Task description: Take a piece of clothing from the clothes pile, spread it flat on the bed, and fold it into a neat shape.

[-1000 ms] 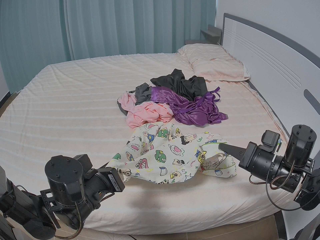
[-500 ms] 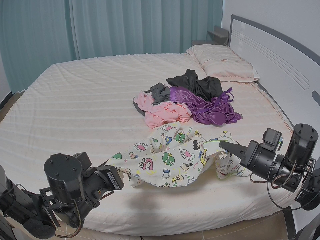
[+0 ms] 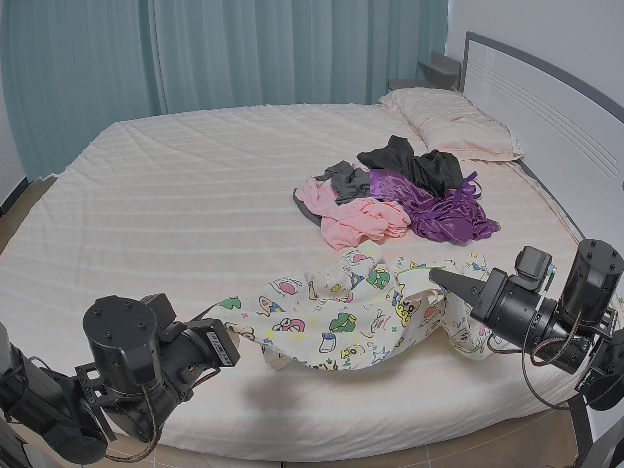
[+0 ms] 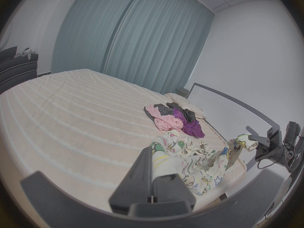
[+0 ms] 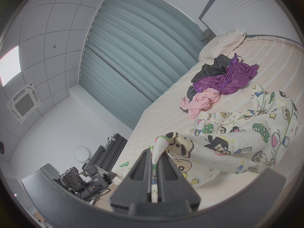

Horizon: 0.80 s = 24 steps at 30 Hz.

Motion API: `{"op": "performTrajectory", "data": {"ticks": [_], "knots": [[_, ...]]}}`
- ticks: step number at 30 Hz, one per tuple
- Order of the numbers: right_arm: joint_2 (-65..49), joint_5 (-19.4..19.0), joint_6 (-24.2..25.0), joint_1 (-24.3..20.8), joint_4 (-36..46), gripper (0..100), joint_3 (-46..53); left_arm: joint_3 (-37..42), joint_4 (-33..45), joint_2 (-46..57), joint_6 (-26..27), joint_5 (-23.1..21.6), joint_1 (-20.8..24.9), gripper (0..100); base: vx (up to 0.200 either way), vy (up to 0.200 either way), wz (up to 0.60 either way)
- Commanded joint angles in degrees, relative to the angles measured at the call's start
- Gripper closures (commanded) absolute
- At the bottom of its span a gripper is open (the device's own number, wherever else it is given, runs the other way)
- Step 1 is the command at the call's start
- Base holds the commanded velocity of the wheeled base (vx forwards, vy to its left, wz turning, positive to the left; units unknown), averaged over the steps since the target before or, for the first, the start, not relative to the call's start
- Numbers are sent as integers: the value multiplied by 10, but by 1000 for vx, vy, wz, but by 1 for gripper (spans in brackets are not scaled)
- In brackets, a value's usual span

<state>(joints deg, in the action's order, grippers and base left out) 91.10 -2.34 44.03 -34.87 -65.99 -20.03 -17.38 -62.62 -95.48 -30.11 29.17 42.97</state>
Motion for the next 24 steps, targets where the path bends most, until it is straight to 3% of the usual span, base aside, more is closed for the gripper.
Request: {"op": "performTrajectory", "data": {"ticks": [1,24], "knots": [[0,0,0,0,0,100,-1,0,0,1,0,0,0,100,0,200,0],[-2,0,0,0,-8,100,-1,-2,0,5,0,0,0,100,0,200,0]]}}
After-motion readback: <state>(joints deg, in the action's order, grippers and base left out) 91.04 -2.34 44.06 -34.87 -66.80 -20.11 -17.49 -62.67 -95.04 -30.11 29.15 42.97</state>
